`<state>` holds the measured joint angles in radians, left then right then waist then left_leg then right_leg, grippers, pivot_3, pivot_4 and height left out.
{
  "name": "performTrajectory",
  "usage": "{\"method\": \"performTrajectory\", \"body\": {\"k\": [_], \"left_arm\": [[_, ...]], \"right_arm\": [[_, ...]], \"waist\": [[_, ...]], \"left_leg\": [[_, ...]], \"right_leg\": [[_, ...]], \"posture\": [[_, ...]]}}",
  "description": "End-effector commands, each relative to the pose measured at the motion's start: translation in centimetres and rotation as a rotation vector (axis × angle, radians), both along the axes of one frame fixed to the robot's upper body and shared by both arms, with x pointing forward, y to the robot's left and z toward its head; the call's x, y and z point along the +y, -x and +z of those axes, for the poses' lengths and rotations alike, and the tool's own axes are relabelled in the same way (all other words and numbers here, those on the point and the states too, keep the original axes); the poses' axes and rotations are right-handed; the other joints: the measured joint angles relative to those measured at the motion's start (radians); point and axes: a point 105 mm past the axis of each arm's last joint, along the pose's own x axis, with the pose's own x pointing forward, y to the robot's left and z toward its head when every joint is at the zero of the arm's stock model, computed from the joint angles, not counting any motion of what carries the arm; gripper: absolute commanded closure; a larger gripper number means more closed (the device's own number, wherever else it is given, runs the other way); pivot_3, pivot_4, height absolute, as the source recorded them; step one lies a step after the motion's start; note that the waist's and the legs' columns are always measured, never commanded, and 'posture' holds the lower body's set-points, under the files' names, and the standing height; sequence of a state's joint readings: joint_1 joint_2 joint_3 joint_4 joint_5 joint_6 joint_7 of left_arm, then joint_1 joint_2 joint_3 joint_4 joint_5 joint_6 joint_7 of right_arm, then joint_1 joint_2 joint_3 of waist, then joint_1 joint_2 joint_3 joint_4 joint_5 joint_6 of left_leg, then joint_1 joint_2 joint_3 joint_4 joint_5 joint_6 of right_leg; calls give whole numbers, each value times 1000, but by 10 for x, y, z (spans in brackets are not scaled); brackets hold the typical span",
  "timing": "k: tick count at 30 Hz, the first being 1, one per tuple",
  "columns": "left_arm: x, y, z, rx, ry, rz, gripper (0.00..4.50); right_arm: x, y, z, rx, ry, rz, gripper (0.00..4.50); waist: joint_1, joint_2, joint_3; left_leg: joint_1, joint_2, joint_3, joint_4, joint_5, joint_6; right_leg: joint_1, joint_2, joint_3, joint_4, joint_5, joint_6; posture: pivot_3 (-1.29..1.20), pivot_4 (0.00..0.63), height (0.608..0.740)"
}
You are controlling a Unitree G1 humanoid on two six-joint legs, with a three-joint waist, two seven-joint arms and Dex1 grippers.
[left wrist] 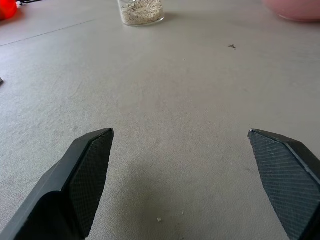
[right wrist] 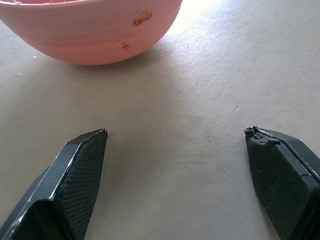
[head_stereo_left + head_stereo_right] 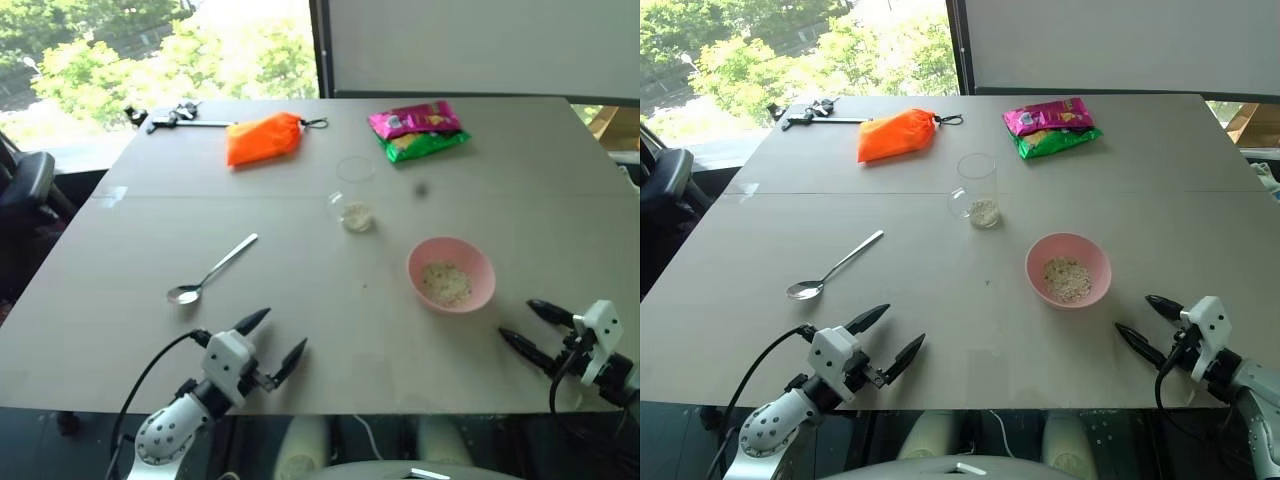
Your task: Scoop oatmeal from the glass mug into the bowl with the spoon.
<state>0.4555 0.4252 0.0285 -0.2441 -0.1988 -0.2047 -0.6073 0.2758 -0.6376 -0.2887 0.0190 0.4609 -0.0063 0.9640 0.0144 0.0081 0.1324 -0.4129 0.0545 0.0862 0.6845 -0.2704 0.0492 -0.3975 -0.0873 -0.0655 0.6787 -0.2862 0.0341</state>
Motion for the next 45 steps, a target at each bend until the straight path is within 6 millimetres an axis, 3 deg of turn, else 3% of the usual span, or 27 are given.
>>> {"method": "performTrajectory", "body": {"k": [1, 21, 31, 37, 40, 45], "left_arm": [[4, 9, -26, 111, -17, 12, 0], [2, 7, -22, 105, -15, 4, 0], [9, -3, -16, 79, -24, 32, 0], [26, -33, 18, -18, -6, 134, 0], [30, -48, 42, -63, 22, 179, 0], [46, -74, 73, -84, -36, 274, 0]], "right_arm": [[-6, 2, -2, 15, 17, -11, 84], [-3, 6, -6, 20, 22, 3, 84], [8, 3, 6, -18, 64, 77, 84], [6, -20, 50, -152, 39, 34, 84], [16, -25, 75, -206, 29, 65, 84], [62, -25, 122, -249, -21, 239, 84]], "waist": [[0, 0, 0], [0, 0, 0], [2, 0, 0], [-1, 0, 2], [0, -5, 6], [0, -14, 13]], "left_leg": [[0, 0, 0, 0, 0, 0], [0, 0, 0, 0, 0, 0], [0, 0, -1, 0, 0, 0], [0, 0, -1, 1, 0, 0], [-1, 0, -2, 1, 0, 0], [-4, 0, -3, 1, 0, 0]], "right_leg": [[0, 0, 0, 0, 0, 0], [0, 0, 0, 0, 0, 0], [0, 0, -1, 0, 0, 0], [0, 0, -1, 1, 0, 0], [0, 1, -1, 1, 2, 3], [0, 0, -2, 0, 3, 4]], "posture": [[0, 150, 696], [0, 150, 696], [0, 150, 696], [0, 150, 696], [0, 150, 696], [0, 150, 696]]}}
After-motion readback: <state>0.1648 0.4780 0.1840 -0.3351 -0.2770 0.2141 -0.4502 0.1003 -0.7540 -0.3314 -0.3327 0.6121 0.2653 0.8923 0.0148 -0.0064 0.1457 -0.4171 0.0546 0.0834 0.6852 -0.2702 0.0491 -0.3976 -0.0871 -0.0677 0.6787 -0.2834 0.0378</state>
